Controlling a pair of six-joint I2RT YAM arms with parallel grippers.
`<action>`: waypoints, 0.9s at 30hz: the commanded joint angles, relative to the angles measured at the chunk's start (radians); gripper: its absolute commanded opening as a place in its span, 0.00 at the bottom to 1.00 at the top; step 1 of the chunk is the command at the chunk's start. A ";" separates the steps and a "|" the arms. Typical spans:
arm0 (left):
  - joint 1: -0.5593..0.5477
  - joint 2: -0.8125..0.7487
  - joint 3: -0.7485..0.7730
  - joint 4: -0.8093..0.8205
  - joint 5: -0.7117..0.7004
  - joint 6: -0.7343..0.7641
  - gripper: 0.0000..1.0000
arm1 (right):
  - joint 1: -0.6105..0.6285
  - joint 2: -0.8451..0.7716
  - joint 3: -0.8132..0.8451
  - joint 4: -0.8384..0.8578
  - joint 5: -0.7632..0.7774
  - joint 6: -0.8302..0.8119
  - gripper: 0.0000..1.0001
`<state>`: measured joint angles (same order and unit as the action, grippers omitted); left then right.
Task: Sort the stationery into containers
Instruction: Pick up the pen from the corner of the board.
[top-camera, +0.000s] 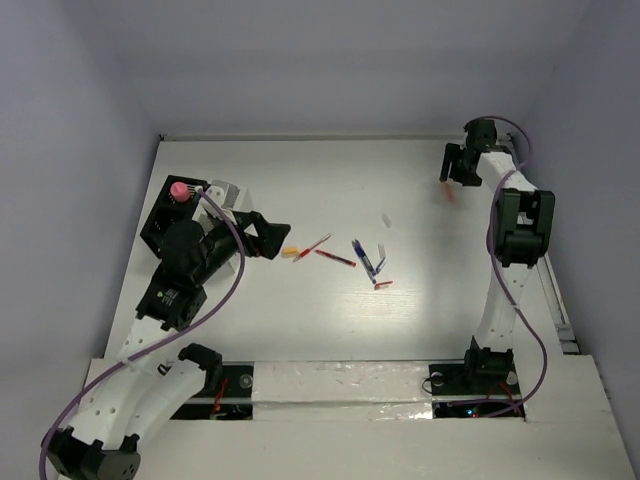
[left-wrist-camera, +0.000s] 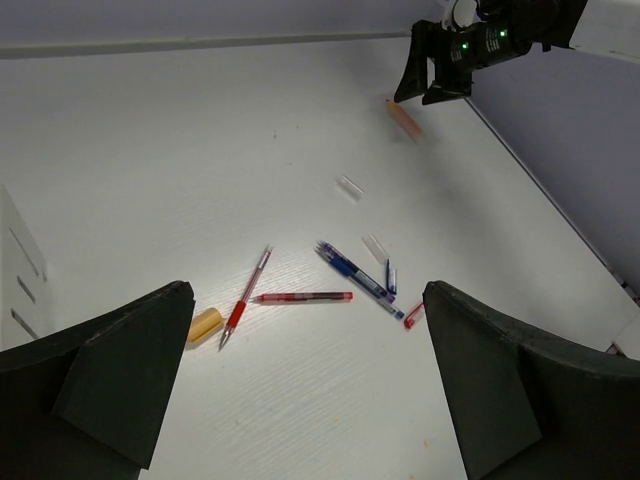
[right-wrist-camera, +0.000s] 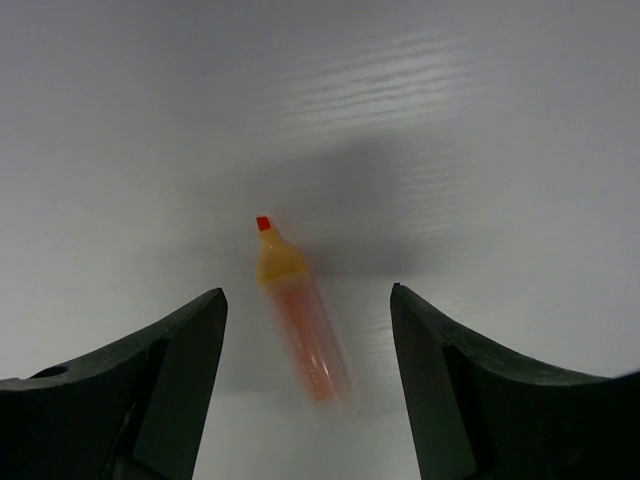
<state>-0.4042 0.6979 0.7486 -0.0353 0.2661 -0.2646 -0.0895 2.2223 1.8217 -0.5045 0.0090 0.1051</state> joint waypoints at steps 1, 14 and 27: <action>0.030 -0.014 0.014 0.038 0.030 0.019 0.99 | 0.008 0.071 0.115 -0.138 -0.032 -0.068 0.70; 0.070 -0.008 0.005 0.049 0.081 -0.010 0.99 | 0.085 0.137 0.136 -0.189 0.124 -0.068 0.16; 0.070 0.038 -0.025 0.116 0.242 -0.073 0.90 | 0.105 -0.120 -0.105 -0.016 0.023 0.041 0.00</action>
<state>-0.3382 0.7307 0.7387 0.0017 0.4374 -0.3103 -0.0055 2.2467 1.8114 -0.5907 0.0952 0.0967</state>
